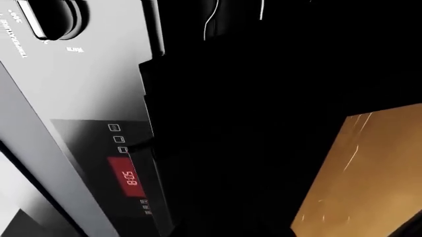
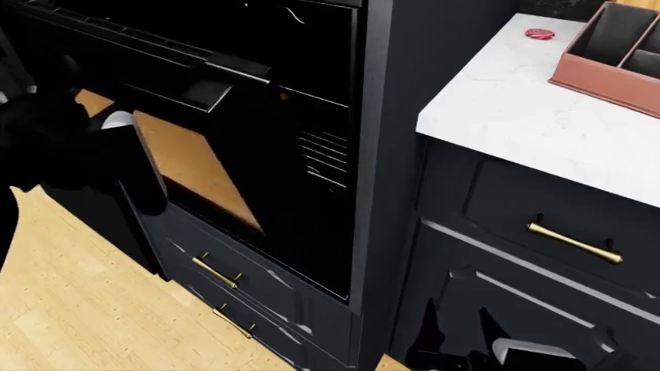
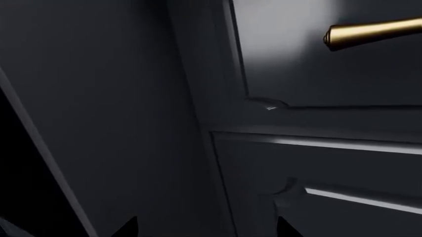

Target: Open the oven door

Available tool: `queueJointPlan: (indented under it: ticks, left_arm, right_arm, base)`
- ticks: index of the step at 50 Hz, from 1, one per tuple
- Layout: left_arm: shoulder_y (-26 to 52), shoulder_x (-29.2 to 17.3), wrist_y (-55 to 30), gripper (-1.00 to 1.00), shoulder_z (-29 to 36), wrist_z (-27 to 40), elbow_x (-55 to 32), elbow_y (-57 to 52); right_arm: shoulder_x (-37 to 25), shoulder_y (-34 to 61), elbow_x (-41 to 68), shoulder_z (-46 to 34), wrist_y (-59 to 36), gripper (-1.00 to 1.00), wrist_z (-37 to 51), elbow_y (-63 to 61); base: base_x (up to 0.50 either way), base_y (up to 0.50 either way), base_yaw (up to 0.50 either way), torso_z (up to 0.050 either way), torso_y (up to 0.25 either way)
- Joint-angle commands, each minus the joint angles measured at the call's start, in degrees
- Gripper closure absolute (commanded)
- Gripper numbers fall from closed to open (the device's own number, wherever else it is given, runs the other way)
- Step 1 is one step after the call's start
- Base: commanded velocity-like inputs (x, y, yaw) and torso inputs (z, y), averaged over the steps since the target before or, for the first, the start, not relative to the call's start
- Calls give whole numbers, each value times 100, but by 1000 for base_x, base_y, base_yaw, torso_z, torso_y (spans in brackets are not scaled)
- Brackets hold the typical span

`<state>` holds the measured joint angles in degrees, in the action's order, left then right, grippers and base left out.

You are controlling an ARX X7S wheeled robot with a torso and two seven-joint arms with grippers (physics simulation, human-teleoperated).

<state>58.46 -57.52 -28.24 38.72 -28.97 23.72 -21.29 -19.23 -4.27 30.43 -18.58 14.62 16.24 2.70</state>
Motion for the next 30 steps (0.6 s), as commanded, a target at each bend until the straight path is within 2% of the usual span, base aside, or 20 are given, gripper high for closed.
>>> queueJointPlan:
  ticks: [1,14,30]
  left_arm:
    - [-535,-329,-465,100,-138,385,-692,-1020]
    - [-1335,-893,-869,100,-536,849,-1008,-1742]
    - [-2576,-1628,-896,100,-1098,1901,-1681,-2141]
  right_arm:
    - [-6,9,14,-28,-1,-100,-8,-4]
    - [-38,18,8,-73,-59,-100,19,-100]
    - [-34,31,-12,-129,-71,-100,19,-101]
  base:
    - [0,0,0,0,0]
    - [1,-2,-2,1,2]
    - [0,-2,-3,0,3]
